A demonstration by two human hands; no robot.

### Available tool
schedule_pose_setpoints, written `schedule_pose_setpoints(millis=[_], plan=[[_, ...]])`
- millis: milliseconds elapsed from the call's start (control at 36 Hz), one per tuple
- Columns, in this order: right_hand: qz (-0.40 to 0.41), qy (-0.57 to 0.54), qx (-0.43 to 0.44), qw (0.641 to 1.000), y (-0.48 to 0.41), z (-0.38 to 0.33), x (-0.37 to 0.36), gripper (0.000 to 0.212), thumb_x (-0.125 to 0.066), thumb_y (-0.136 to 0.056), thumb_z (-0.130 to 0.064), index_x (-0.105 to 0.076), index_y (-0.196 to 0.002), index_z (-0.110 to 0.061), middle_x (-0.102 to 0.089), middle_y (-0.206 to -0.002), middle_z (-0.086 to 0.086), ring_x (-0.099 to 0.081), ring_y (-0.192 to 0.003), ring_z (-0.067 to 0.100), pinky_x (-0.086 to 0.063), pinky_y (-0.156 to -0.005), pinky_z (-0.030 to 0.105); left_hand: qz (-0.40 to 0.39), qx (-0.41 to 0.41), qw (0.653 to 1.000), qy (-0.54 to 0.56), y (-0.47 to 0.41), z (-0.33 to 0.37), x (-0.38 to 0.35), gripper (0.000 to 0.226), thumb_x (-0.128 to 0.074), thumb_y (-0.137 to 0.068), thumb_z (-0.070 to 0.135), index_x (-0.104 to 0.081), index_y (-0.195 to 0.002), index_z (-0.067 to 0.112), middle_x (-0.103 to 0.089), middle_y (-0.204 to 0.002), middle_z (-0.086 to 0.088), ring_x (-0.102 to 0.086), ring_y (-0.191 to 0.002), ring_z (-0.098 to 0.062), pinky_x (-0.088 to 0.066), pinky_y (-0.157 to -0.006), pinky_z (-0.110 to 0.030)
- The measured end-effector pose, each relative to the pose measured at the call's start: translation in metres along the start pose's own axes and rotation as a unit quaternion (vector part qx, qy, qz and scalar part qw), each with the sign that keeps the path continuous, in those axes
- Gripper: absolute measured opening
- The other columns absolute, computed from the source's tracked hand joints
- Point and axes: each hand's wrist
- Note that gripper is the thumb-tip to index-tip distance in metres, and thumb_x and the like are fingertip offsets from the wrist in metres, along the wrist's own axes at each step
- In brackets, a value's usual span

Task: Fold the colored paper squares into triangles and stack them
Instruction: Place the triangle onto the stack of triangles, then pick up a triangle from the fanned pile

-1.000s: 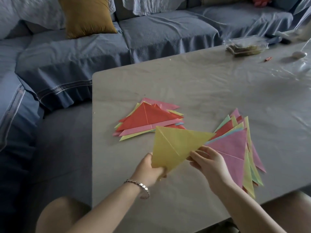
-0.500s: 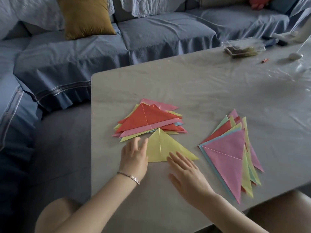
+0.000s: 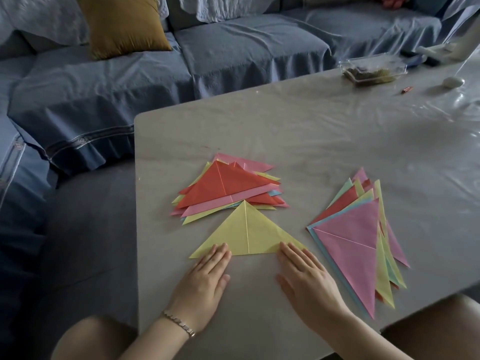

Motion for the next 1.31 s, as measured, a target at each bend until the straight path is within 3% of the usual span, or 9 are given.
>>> schedule_pose_setpoints(millis=[250,361,444,583,694,806,1000,1139,1306], plan=[[0.008,-0.027,-0.044,0.999,0.014,0.016,0.008,0.067,-0.011,-0.099,-0.044,-0.065,-0.116,-0.006,-0.059,-0.125,0.009,-0.056,-0.116,0.025,-0.009,-0.111,0.027,-0.006,0.04,0.999,0.013,0.02,-0.033,0.012,0.062,-0.009,-0.1,0.04,-0.056,-0.124,0.008,-0.052,-0.132,-0.001,-0.04,-0.124,-0.008,-0.007,-0.108,-0.009],[0.02,-0.032,-0.047,0.998,0.016,0.016,0.007,0.067,-0.011,-0.099,-0.043,-0.065,-0.115,-0.007,-0.06,-0.124,0.007,-0.057,-0.115,0.025,-0.029,-0.107,0.03,0.037,0.041,0.998,-0.004,0.019,-0.039,0.009,0.054,-0.022,-0.096,0.041,-0.061,-0.119,0.011,-0.057,-0.128,0.003,-0.056,-0.113,-0.01,-0.025,-0.103,-0.014],[0.043,-0.043,-0.024,0.998,0.009,0.02,0.008,0.041,-0.035,-0.092,-0.03,-0.07,-0.103,-0.012,-0.067,-0.113,0.002,-0.064,-0.105,0.022,-0.049,-0.089,0.041,0.081,0.045,0.996,-0.008,0.008,-0.035,0.016,0.029,-0.057,-0.08,0.035,-0.071,-0.095,0.016,-0.07,-0.103,0.004,-0.069,-0.086,-0.016,-0.054,-0.071,-0.026],[0.042,-0.075,-0.104,0.991,-0.012,0.031,0.04,0.008,-0.066,-0.077,-0.008,-0.071,-0.078,-0.015,-0.069,-0.082,-0.001,-0.065,-0.079,0.025,-0.05,-0.071,0.034,0.033,0.122,0.991,-0.034,-0.021,-0.015,0.032,0.037,-0.084,-0.058,0.038,-0.062,-0.079,0.016,-0.058,-0.076,0.0,-0.058,-0.066,-0.024,-0.048,-0.054,-0.033],[0.017,-0.035,-0.252,0.967,-0.025,0.047,0.069,0.039,-0.058,-0.089,-0.033,-0.056,-0.124,-0.017,-0.057,-0.115,0.01,-0.049,-0.11,0.029,-0.04,-0.089,0.036,-0.016,0.19,0.981,-0.042,-0.043,-0.002,0.037,0.05,-0.055,-0.083,0.053,-0.043,-0.121,0.023,-0.047,-0.118,-0.001,-0.049,-0.108,-0.021,-0.04,-0.088,-0.03],[-0.083,-0.001,-0.36,0.929,-0.03,0.059,0.069,0.055,-0.051,-0.086,-0.052,-0.041,-0.126,-0.016,-0.046,-0.122,0.017,-0.042,-0.116,0.033,-0.038,-0.093,0.038,-0.047,0.229,0.972,-0.002,-0.051,0.0,0.036,0.055,-0.059,-0.08,0.053,-0.04,-0.121,0.023,-0.048,-0.12,-0.001,-0.048,-0.112,-0.022,-0.039,-0.09,-0.03],[-0.089,-0.024,-0.41,0.907,-0.031,0.064,0.059,0.065,-0.059,-0.078,-0.06,-0.039,-0.119,-0.014,-0.038,-0.123,0.023,-0.035,-0.117,0.037,-0.035,-0.096,0.041,-0.002,0.27,0.954,0.131,-0.048,-0.008,0.033,0.04,-0.075,-0.069,0.042,-0.053,-0.096,0.024,-0.052,-0.097,0.003,-0.049,-0.1,-0.022,-0.038,-0.082,-0.027],[-0.068,-0.049,-0.437,0.895,-0.031,0.068,0.058,0.077,-0.066,-0.066,-0.067,-0.039,-0.116,-0.015,-0.038,-0.118,0.022,-0.035,-0.114,0.038,-0.036,-0.097,0.042,0.053,0.224,0.952,0.203,-0.033,0.001,0.034,0.022,-0.064,-0.083,0.014,-0.043,-0.081,0.021,-0.041,-0.092,0.002,-0.047,-0.083,-0.018,-0.035,-0.071,-0.025],[-0.037,-0.091,-0.44,0.893,-0.03,0.073,0.055,0.09,-0.077,-0.061,-0.057,-0.033,-0.128,-0.017,-0.038,-0.117,0.021,-0.036,-0.113,0.038,-0.034,-0.096,0.042,0.064,0.22,0.913,0.338,-0.026,0.02,0.052,0.024,-0.054,-0.089,0.009,-0.045,-0.074,0.024,-0.061,-0.07,-0.003,-0.06,-0.057,-0.006,-0.048,-0.064,-0.031]])
Point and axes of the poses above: each hand's wrist, its own y-axis away from the middle knuckle, its own x-axis out of the back of the hand, z = x × y
